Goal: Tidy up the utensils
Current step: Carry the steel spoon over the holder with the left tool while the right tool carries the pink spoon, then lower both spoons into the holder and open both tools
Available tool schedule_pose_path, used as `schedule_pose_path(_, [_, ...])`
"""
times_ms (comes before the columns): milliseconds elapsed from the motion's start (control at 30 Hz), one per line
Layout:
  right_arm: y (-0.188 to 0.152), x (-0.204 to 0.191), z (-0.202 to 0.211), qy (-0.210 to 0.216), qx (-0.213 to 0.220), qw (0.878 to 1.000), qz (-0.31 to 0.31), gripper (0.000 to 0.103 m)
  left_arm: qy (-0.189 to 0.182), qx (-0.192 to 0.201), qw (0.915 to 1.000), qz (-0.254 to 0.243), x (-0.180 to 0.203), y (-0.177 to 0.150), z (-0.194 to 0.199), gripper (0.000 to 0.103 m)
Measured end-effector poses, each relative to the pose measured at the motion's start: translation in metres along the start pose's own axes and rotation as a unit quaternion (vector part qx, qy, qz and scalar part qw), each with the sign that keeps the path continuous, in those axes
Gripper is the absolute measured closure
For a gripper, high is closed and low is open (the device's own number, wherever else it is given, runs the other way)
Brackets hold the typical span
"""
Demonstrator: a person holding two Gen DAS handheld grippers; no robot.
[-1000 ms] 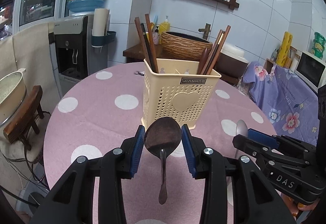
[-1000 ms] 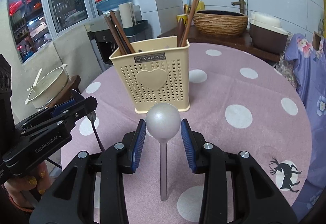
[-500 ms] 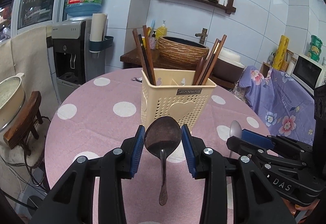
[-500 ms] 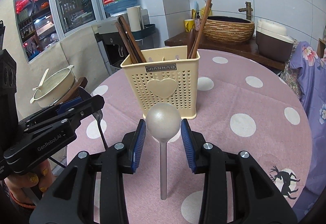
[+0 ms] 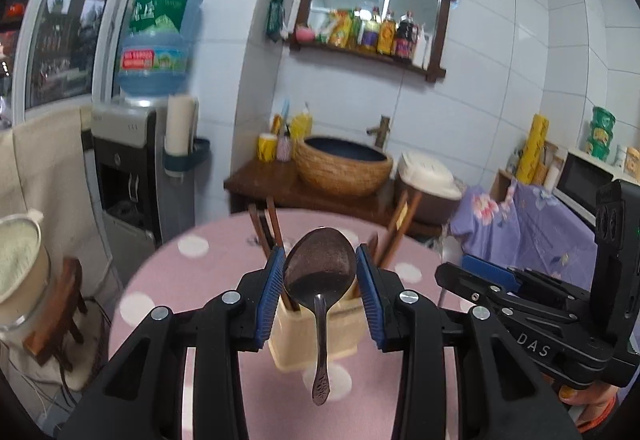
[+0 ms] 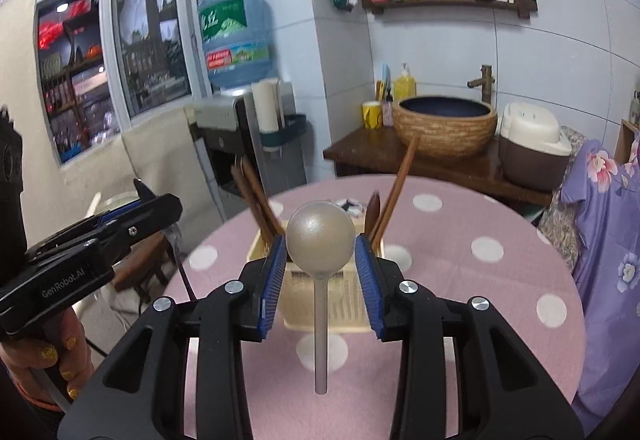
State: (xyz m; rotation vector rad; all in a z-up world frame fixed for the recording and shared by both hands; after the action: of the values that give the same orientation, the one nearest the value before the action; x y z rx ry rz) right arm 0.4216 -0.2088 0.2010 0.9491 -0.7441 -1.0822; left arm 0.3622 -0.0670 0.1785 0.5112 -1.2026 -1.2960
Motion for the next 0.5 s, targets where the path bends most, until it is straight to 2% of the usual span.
schedule_pose_path(133, [0.043,0.013,-0.003,-0.025,0.033,0.999,-0.002,0.067,-0.001,0.038,0.9992,0.009,0.01,0.042,-0.008,0.066])
schedule_pose_path(267, [0.07,0.018,-0.012,-0.04,0.063,0.997,-0.004,0.067,-0.005,0.054,0.9983,0.021,0.016,0.066,-0.026,0.066])
schedule_pose_path(367, [0.075,0.019,-0.029,-0.057,0.073,0.996,0.004,0.067,-0.004,0.062,0.9977,0.028,0.016,0.068,-0.043,0.066])
schedule_pose_path(500, [0.06,0.022,-0.062,-0.075,0.059,0.995,0.002,0.067,0.009,0.054,0.998,0.031,0.008,0.048,-0.067,0.066])
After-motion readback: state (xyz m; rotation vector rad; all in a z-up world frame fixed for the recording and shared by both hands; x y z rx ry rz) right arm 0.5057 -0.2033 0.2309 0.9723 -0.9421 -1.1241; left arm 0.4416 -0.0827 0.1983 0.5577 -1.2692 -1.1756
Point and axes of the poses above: each gripper's, at about its wrist camera, not at the fingertips, and z roughly against the way its jaws point, x to its right, y to its top, the point moved 9 cm from there along -z, roughly the way its jaws point, and after that the axes turned 14 degrees about z, right-handed, at the moved point
